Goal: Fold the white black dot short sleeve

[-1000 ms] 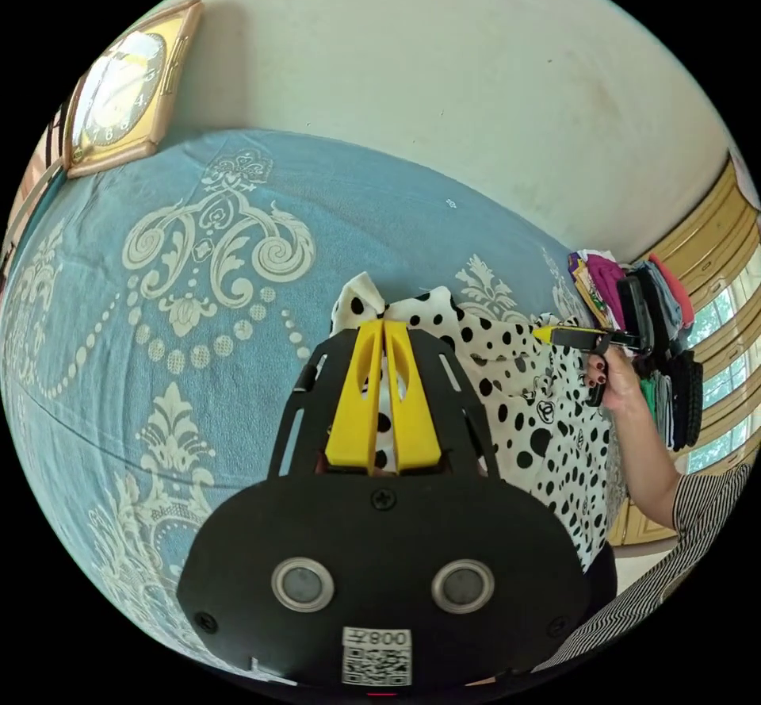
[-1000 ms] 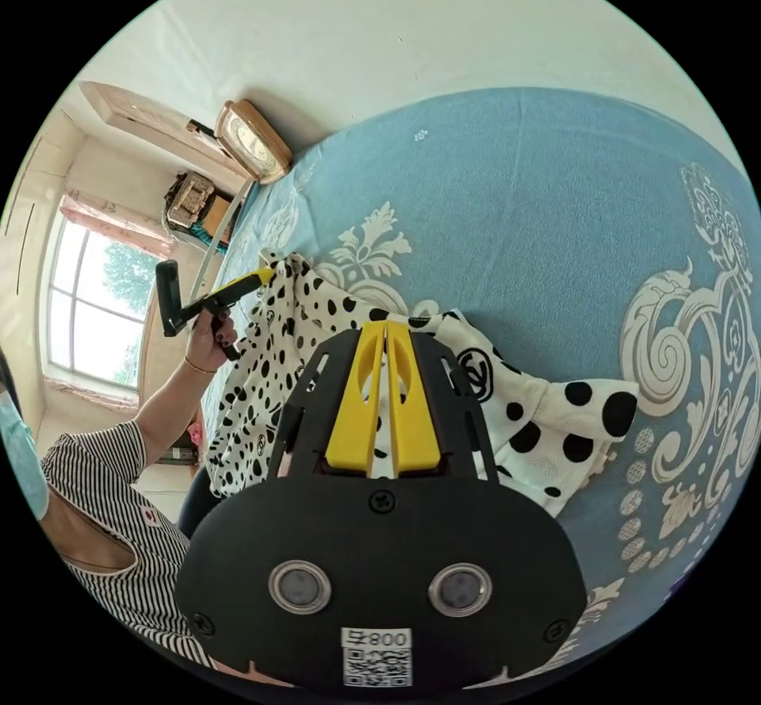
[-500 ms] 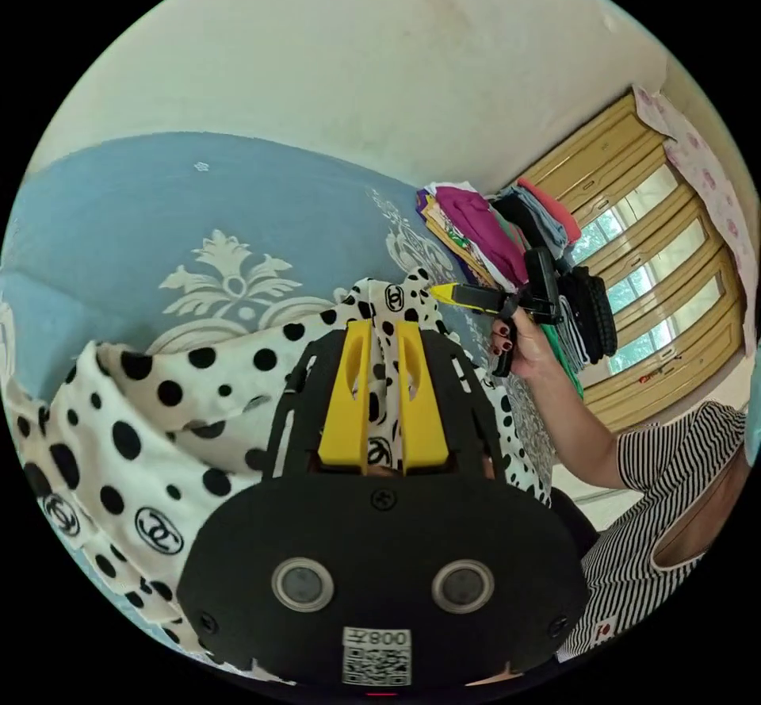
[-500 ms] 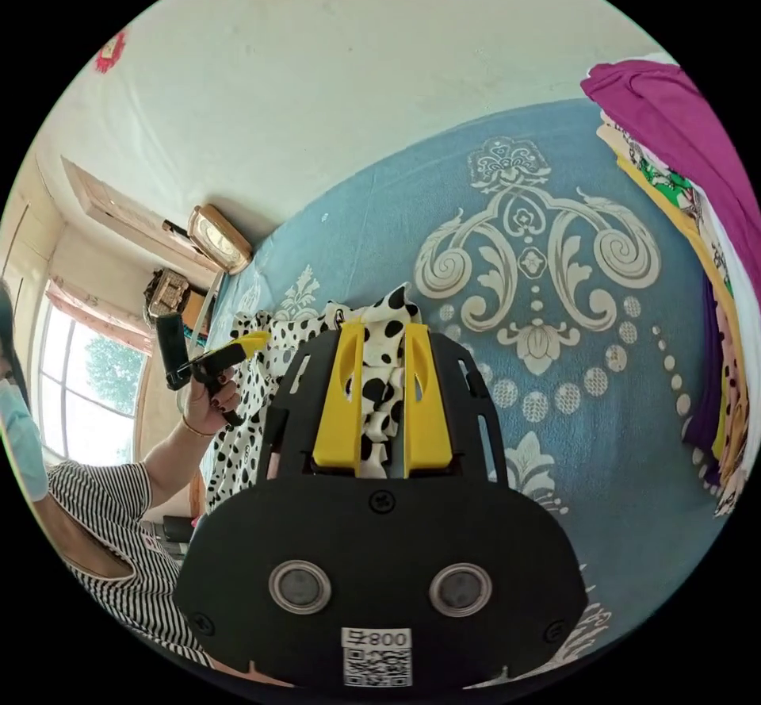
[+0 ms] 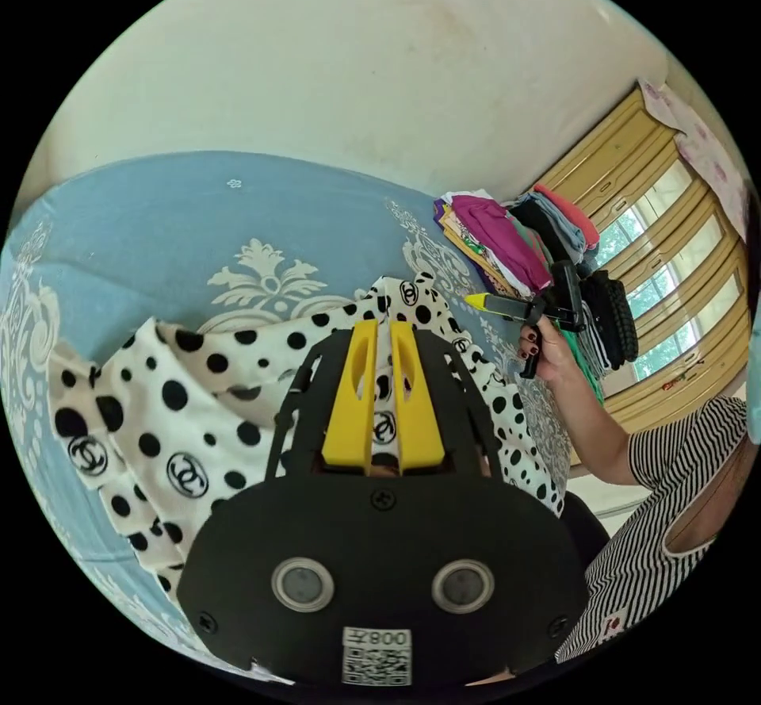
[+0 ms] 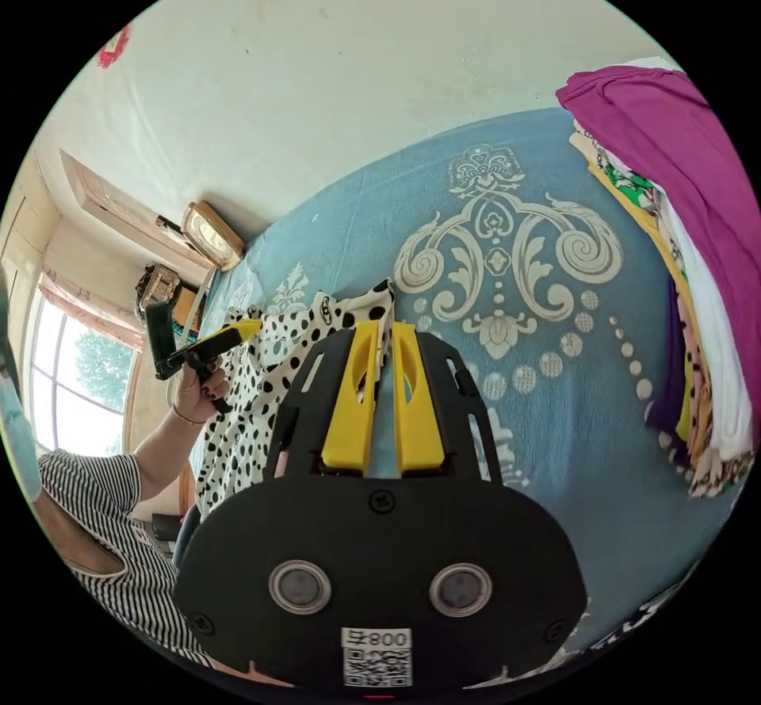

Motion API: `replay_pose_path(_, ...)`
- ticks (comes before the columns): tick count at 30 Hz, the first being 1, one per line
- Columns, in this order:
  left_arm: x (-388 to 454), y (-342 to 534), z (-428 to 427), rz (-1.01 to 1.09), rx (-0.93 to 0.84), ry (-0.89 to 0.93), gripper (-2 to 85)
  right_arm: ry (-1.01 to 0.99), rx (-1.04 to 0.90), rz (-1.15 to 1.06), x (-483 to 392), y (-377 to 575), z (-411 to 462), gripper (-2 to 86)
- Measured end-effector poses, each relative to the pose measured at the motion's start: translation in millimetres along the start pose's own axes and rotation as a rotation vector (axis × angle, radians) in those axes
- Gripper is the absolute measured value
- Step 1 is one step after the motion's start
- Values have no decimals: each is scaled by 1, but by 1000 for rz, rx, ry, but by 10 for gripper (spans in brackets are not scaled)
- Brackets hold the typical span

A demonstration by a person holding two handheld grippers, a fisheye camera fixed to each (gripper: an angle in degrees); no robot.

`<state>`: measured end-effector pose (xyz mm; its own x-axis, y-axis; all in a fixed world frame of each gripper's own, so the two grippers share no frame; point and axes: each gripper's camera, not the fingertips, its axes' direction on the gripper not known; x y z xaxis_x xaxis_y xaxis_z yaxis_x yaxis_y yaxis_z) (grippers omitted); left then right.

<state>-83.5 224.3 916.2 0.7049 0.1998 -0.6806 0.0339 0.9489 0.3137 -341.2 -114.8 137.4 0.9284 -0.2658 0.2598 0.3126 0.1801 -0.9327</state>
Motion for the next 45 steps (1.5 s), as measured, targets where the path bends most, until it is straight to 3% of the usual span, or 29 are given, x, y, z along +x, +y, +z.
replay_pose_path(7,29,21,18,79,-150,-95,51,38,-129,-169,-61,89,-15,65)
replay_pose_path(11,44,3,54,108,-193,-133,54,66,-146,-153,-70,94,-3,62)
replay_pose_path(15,79,-15,68,278,-176,-157,69,84,-116,-168,-89,88,-6,59)
replay_pose_path(19,92,-27,107,426,-379,-246,70,88,-106,-346,-138,70,2,67)
replay_pose_path(26,88,-53,119,422,-458,-119,27,63,-336,-711,-217,18,90,78)
replay_pose_path(28,73,-63,125,346,-490,1,23,107,-360,-844,-242,9,112,79)
replay_pose_path(33,45,-79,136,238,-475,153,23,76,-444,-1012,-272,-4,152,81)
replay_pose_path(38,38,-83,142,223,-438,161,34,123,-560,-1131,-294,-2,195,65)
replay_pose_path(45,80,-89,156,459,-358,29,75,147,-600,-1208,-310,-10,207,15)
